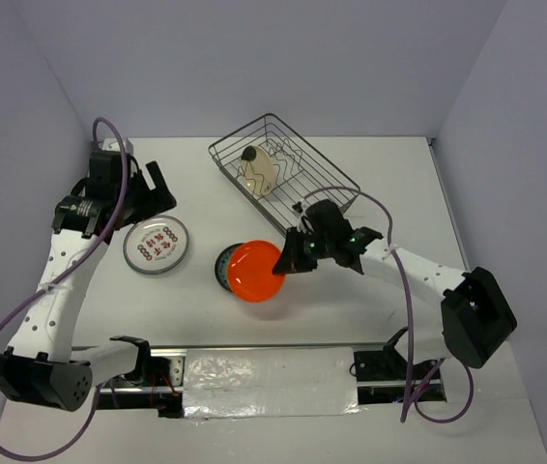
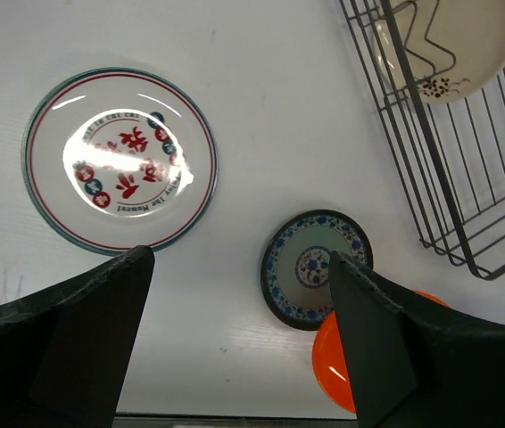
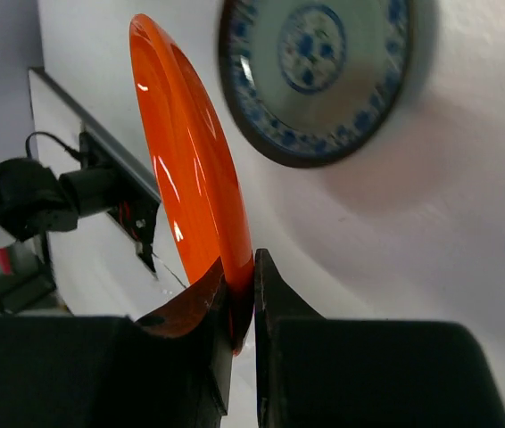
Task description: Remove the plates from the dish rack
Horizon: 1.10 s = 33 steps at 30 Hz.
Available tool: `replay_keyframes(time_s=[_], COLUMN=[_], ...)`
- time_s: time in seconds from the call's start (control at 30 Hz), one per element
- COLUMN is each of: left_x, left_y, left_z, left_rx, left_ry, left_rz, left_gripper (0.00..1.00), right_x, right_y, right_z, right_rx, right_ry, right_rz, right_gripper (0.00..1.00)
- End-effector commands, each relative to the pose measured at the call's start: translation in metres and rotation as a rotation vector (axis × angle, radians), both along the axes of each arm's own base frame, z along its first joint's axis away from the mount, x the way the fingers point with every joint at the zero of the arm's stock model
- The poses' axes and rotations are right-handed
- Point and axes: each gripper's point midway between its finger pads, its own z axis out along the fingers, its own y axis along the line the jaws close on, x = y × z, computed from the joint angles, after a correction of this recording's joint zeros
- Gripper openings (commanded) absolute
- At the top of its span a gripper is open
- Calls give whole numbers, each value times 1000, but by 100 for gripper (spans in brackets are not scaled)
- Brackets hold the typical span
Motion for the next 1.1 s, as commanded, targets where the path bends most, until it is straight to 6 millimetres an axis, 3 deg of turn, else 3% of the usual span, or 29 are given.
replay_keyframes(time_s=[0.0, 0.17, 0.5, 0.73, 0.8, 0.83, 0.93, 0.97, 1.0, 1.07], left_x=[1, -6, -12, -15, -16, -16, -16, -16, -15, -13], left_y=[-19, -29, -22, -16, -16, -16, -15, -14, -14, -15], left_z=[7, -1, -3, -9, -11, -12, -12, -10, -10, -8], left_rx=[-65, -93, -50, -11, -11, -7, 5, 7, 7, 7], left_ry=[-66, -76, -61, -41, -33, -31, -30, -33, -32, -35], left_rz=[-111, -173, -169, -172, -177, -180, -182, -182, -181, -182], left_gripper=[92, 92, 92, 92, 92, 92, 92, 92, 92, 92], right_x=[21, 30, 61, 56, 53, 52, 52, 50, 46, 45], right_y=[19, 22, 31, 41, 42, 43, 43, 42, 44, 40], right_z=[56, 22, -31, -60, -65, -65, -62, -60, -57, -54], right_rx=[261, 263, 78, 24, 17, 11, -28, -62, -87, -168], right_ry=[-56, 29, 63, 94, 101, 99, 69, 73, 50, 34], right_rz=[-159, -265, -334, -296, -297, -297, -293, -288, -263, -259], right_gripper=[0, 0, 5, 11, 24, 42, 72, 89, 98, 100])
